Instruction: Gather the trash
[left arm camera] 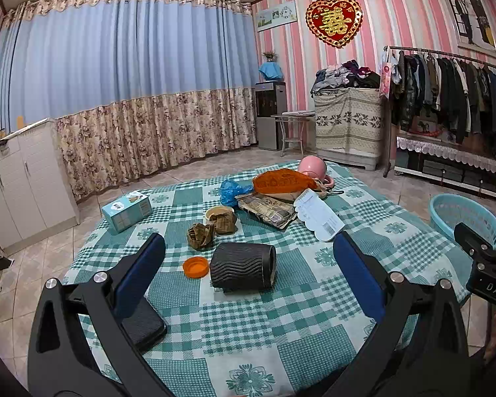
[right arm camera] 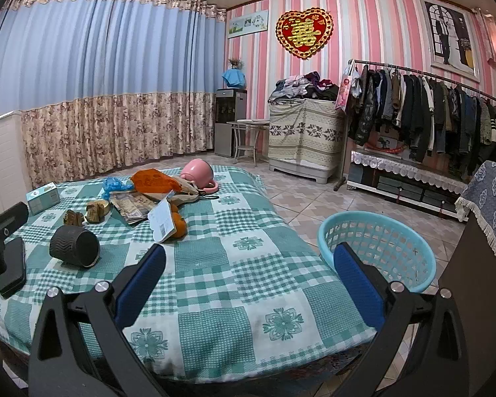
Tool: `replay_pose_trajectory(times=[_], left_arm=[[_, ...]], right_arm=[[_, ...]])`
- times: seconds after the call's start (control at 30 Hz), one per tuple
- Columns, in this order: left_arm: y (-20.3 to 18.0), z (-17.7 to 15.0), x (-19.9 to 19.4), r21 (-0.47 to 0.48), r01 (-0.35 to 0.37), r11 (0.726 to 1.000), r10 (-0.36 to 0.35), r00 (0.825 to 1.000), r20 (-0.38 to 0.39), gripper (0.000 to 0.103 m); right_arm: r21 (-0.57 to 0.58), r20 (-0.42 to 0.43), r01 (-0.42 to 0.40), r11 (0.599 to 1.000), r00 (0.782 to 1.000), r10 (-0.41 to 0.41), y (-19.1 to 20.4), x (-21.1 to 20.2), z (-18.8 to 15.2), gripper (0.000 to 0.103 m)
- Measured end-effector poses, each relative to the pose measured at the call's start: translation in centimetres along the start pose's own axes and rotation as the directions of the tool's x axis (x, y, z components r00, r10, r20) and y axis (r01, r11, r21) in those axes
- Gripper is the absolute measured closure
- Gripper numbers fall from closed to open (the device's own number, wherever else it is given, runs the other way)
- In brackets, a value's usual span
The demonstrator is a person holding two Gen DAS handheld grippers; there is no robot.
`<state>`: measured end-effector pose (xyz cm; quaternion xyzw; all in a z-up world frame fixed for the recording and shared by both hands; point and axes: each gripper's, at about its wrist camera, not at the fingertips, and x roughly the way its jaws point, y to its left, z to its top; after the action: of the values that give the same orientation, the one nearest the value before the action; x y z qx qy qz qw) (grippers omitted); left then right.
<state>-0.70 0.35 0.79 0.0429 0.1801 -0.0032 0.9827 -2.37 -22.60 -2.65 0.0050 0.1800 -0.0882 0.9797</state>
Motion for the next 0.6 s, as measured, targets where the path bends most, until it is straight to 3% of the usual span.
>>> replay_pose_trajectory(times=[0.6], left_arm=[[1.2, -0.8, 1.3, -0.008, -0.011, 1.000, 0.011, 1.000, -0.023, 0.005]], right_arm=[[-0.003, -0.005, 0.006, 1.000, 1.000, -0.006, 0.2, 0.0, 0.1, 0.004]])
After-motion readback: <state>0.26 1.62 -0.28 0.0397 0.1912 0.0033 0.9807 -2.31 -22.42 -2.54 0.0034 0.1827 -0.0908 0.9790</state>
